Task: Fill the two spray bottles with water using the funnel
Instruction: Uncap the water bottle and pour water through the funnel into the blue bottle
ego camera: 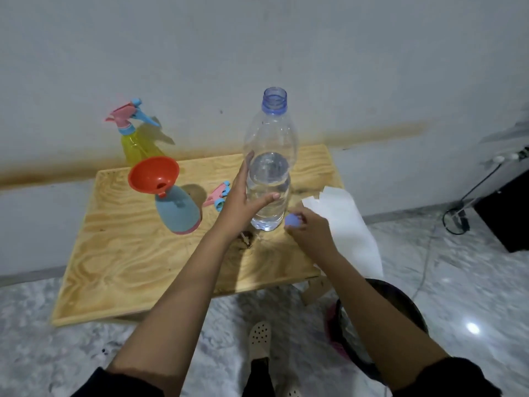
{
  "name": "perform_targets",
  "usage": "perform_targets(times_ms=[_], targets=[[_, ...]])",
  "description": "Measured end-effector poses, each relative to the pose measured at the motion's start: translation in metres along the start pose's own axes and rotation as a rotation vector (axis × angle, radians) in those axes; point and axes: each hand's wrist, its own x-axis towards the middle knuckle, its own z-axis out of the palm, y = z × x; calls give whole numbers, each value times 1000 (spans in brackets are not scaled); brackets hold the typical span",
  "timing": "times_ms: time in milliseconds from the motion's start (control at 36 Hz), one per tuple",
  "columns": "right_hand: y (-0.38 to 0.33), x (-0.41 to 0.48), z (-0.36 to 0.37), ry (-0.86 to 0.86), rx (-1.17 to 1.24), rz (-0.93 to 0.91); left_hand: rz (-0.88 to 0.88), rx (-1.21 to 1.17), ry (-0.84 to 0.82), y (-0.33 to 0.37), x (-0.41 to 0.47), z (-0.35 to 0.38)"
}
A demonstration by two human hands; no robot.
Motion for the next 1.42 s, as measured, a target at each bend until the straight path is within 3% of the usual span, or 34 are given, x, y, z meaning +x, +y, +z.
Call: perform_targets(times_ms=[194, 472, 639, 778, 944, 1250, 1417], targets=[[42, -16, 44, -196, -142, 2, 28, 19, 22, 0, 0, 0], [46, -17, 58, -105, -148, -92, 26, 17, 39, 2, -2, -1], [35, -11, 41, 4, 53, -34, 45, -9, 74, 13, -3, -3], [8, 14, 20, 48, 134, -251, 178, -81, 198, 44, -2, -6], [-37, 40, 17, 52, 278, -409, 303, -3, 130, 71, 10, -5], [-46, 55, 38, 233, 220, -533, 331, 95, 139, 59, 22, -20], [-60, 66, 36, 182, 64, -611, 350, 10, 281, 55, 33, -37]])
